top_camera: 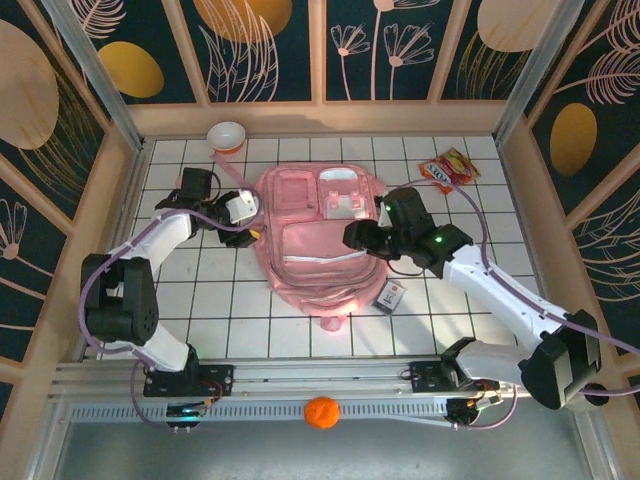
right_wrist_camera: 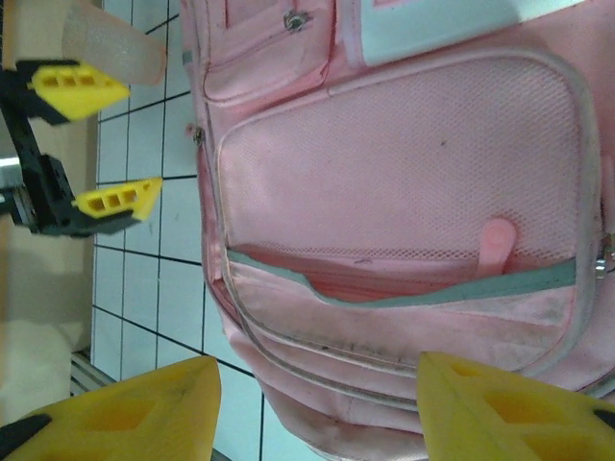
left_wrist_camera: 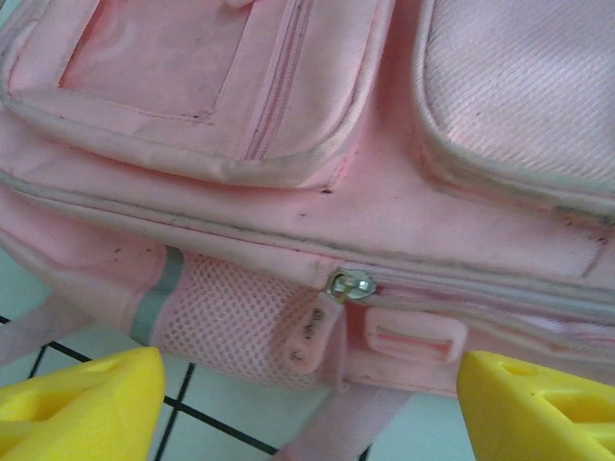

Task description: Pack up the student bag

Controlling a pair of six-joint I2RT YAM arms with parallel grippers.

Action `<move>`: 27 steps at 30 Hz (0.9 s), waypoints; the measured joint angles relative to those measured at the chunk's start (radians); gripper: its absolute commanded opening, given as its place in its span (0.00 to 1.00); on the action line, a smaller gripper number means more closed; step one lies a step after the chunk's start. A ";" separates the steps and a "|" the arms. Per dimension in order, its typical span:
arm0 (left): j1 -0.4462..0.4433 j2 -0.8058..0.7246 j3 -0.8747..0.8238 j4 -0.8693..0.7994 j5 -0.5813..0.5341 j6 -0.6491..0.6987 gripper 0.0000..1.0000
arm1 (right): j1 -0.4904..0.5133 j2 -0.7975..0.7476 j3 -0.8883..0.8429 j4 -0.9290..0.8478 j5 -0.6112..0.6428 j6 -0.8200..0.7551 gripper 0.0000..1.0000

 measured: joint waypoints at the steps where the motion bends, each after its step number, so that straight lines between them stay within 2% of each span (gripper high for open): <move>1: 0.000 0.014 0.012 -0.008 -0.005 0.017 0.78 | 0.024 0.002 0.002 -0.001 0.015 -0.013 0.54; 7: 0.000 0.060 0.026 -0.036 -0.037 0.061 0.80 | 0.224 0.099 0.106 -0.066 0.164 -0.197 0.55; 11: 0.013 0.052 0.007 -0.006 -0.050 0.057 0.82 | 0.344 0.221 0.180 -0.109 0.346 -0.407 0.55; 15: 0.074 0.015 -0.052 0.021 -0.049 0.046 0.83 | 0.433 0.356 0.184 -0.112 0.511 -0.608 0.59; 18: 0.113 -0.038 -0.104 0.058 -0.046 0.028 0.84 | 0.459 0.442 0.173 -0.094 0.589 -0.737 0.62; 23: 0.120 -0.087 -0.137 0.104 -0.038 -0.002 0.85 | 0.448 0.495 0.168 -0.027 0.657 -0.877 0.63; 25: 0.120 -0.093 -0.144 0.122 -0.029 -0.016 0.84 | 0.442 0.499 0.167 -0.002 0.665 -0.912 0.61; 27: 0.120 -0.097 -0.152 0.135 -0.015 -0.028 0.84 | 0.436 0.504 0.167 0.018 0.667 -0.940 0.50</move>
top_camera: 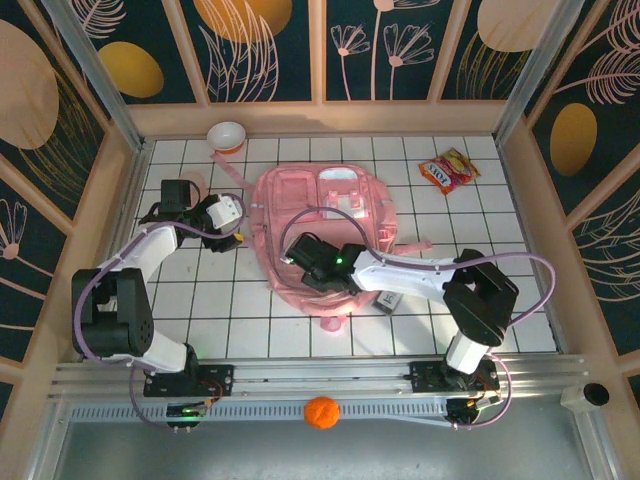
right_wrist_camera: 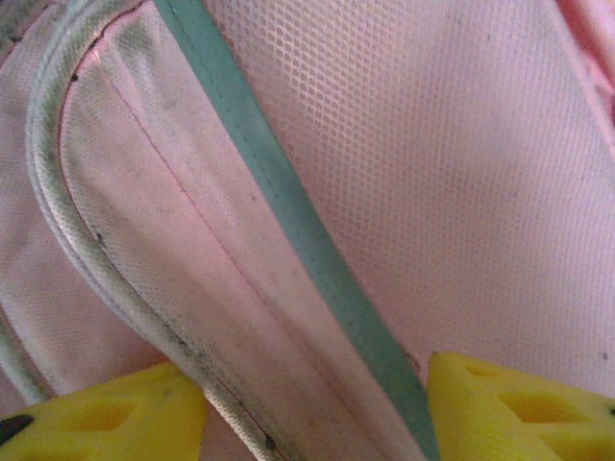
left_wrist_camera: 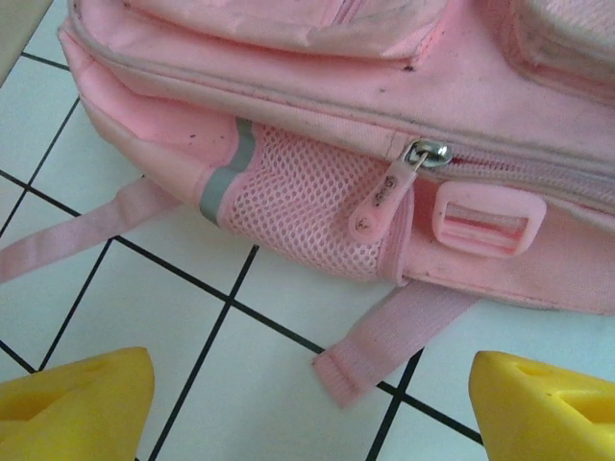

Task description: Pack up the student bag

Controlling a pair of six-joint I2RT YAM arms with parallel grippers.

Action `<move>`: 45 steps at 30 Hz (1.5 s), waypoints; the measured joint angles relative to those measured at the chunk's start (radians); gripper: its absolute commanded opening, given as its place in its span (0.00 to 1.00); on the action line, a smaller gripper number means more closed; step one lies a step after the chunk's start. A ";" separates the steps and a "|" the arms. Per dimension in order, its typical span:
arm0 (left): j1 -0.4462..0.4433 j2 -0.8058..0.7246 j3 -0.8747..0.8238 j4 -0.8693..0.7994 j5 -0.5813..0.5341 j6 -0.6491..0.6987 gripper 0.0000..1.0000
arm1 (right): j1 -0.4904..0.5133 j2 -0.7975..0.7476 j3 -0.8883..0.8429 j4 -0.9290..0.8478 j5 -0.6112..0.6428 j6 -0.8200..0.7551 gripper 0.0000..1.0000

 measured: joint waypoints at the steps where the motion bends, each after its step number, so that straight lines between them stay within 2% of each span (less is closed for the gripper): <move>1: 0.000 0.000 -0.002 0.006 0.006 -0.004 0.84 | -0.003 0.003 -0.003 0.011 -0.001 -0.016 0.41; 6: 0.000 -0.001 -0.006 0.011 0.040 -0.011 0.83 | -0.019 0.004 -0.021 0.042 -0.003 -0.058 0.03; 7: 0.000 -0.001 -0.006 0.011 0.049 -0.011 0.83 | -0.027 0.003 -0.021 0.044 -0.006 -0.070 0.00; 15: -0.001 0.016 -0.001 0.005 0.124 -0.001 0.79 | -0.069 -0.107 0.026 0.007 -0.049 -0.127 0.00; 21: -0.053 0.082 0.051 -0.029 0.138 0.030 0.79 | -0.093 -0.188 0.060 -0.002 -0.061 -0.176 0.00; 25: -0.096 0.143 0.109 -0.044 0.148 0.037 0.77 | -0.093 -0.189 0.060 -0.023 -0.067 -0.197 0.00; 37: -0.115 0.316 0.250 -0.101 0.222 0.041 0.73 | -0.093 -0.189 0.060 -0.029 -0.068 -0.208 0.00; 45: -0.127 0.393 0.351 -0.211 0.266 0.066 0.64 | -0.093 -0.189 0.060 -0.029 -0.068 -0.208 0.00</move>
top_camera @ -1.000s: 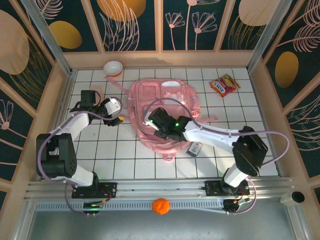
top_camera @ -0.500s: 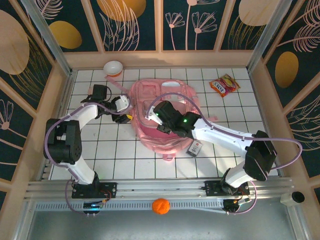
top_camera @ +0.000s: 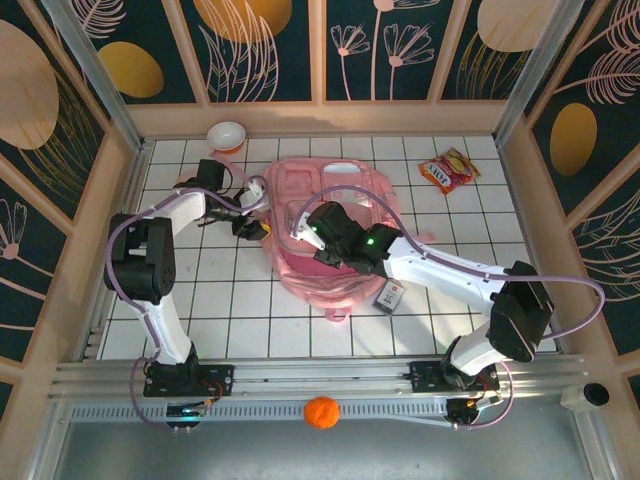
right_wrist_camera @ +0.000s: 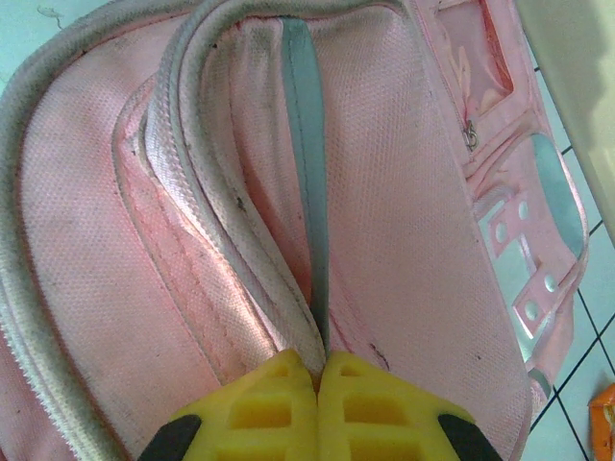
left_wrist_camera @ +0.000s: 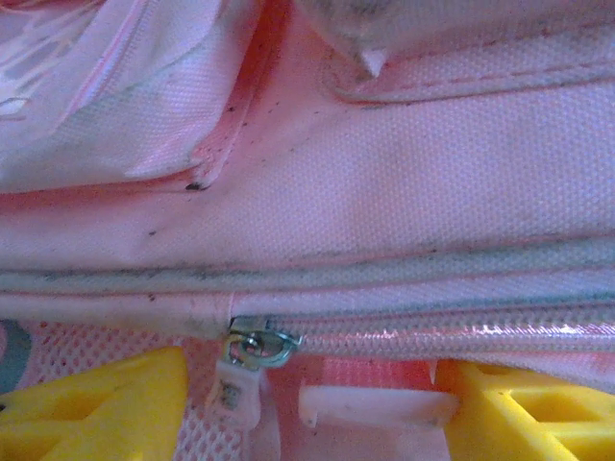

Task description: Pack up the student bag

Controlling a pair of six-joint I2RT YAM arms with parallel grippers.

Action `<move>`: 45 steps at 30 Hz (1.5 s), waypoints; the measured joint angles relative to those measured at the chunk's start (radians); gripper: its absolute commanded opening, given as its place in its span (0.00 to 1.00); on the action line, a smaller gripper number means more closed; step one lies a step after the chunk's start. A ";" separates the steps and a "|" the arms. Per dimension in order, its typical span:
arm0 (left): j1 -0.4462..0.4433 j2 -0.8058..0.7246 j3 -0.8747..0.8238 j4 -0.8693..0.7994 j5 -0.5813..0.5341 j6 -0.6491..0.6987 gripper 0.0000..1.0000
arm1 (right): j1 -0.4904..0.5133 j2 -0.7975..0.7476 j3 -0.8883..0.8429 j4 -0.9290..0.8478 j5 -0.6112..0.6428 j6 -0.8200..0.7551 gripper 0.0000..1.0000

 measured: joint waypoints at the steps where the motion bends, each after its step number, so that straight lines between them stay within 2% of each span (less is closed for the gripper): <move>1: -0.002 0.003 0.003 -0.008 0.002 0.003 0.62 | 0.000 0.000 0.000 0.000 0.000 0.000 0.00; 3: -0.003 0.006 0.004 -0.026 0.008 0.010 0.52 | 0.000 0.000 0.000 0.000 0.001 0.000 0.00; 5: -0.003 0.006 0.004 -0.042 0.018 0.014 0.34 | 0.000 0.000 0.000 0.000 0.004 0.000 0.00; 6: -0.002 0.006 0.004 -0.050 0.023 0.017 0.29 | 0.000 0.000 0.000 0.000 0.004 0.000 0.00; 14: -0.003 0.001 -0.002 -0.054 0.024 0.014 0.24 | -0.005 -0.002 -0.008 0.000 0.004 0.000 0.00; 18: -0.003 -0.017 -0.013 -0.046 0.024 0.000 0.13 | -0.008 -0.007 -0.010 -0.001 0.004 0.002 0.00; 20: -0.003 -0.029 -0.022 -0.034 0.024 -0.010 0.15 | -0.010 -0.008 -0.010 0.000 0.003 0.008 0.00; 24: -0.003 -0.073 -0.070 0.010 0.021 -0.035 0.27 | -0.015 -0.013 -0.014 -0.002 0.002 0.018 0.00; 35: -0.003 -0.095 -0.101 0.046 0.041 -0.076 0.34 | -0.016 -0.027 -0.021 -0.003 -0.004 0.039 0.00; 39: -0.003 -0.094 -0.101 0.052 0.048 -0.096 0.33 | -0.018 -0.027 -0.021 -0.003 -0.009 0.045 0.00; 45: -0.003 -0.094 -0.105 0.062 0.042 -0.119 0.23 | -0.025 -0.027 -0.021 -0.003 -0.020 0.069 0.00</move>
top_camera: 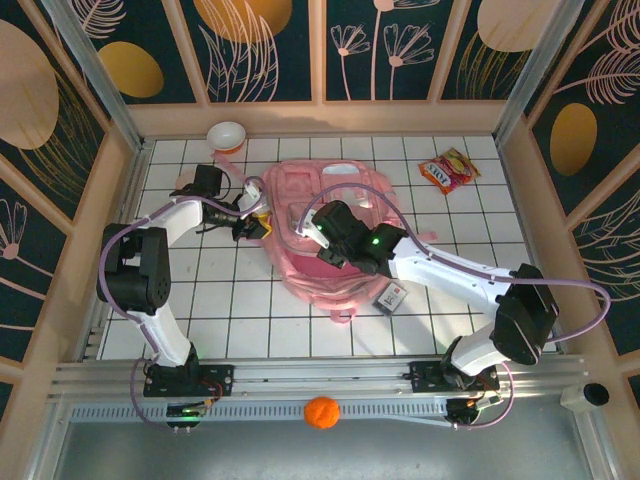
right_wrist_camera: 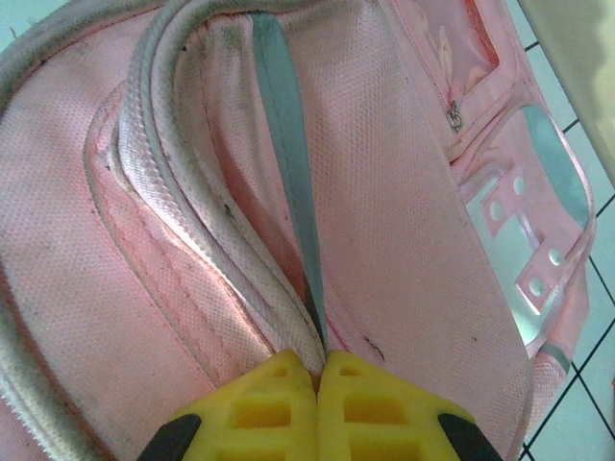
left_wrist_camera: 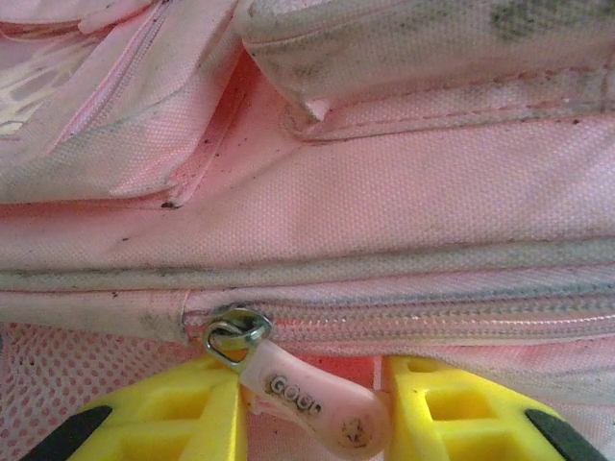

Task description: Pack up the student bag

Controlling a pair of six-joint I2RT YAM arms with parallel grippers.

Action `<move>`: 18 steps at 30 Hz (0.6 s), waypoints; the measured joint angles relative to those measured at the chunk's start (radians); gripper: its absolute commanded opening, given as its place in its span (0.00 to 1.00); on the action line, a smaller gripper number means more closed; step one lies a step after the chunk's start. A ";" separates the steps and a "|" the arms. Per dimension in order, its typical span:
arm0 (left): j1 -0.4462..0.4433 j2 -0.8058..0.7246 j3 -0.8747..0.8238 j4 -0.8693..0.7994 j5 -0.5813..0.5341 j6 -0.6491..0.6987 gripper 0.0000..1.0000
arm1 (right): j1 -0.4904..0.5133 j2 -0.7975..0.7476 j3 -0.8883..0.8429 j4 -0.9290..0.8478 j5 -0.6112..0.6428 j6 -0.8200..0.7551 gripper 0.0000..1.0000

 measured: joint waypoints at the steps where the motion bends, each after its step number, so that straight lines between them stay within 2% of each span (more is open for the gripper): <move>1: 0.000 -0.002 -0.006 0.006 -0.003 -0.006 0.22 | -0.003 0.000 0.000 0.000 -0.003 0.006 0.00; 8: 0.000 -0.116 -0.132 0.108 -0.057 -0.048 0.10 | -0.029 0.006 0.000 -0.001 -0.057 0.080 0.00; 13: 0.000 -0.187 -0.206 0.182 -0.095 -0.097 0.14 | -0.029 0.010 0.000 0.000 -0.091 0.107 0.00; 18: -0.002 -0.188 -0.247 0.244 -0.120 -0.172 0.15 | -0.029 0.013 0.000 0.000 -0.108 0.109 0.00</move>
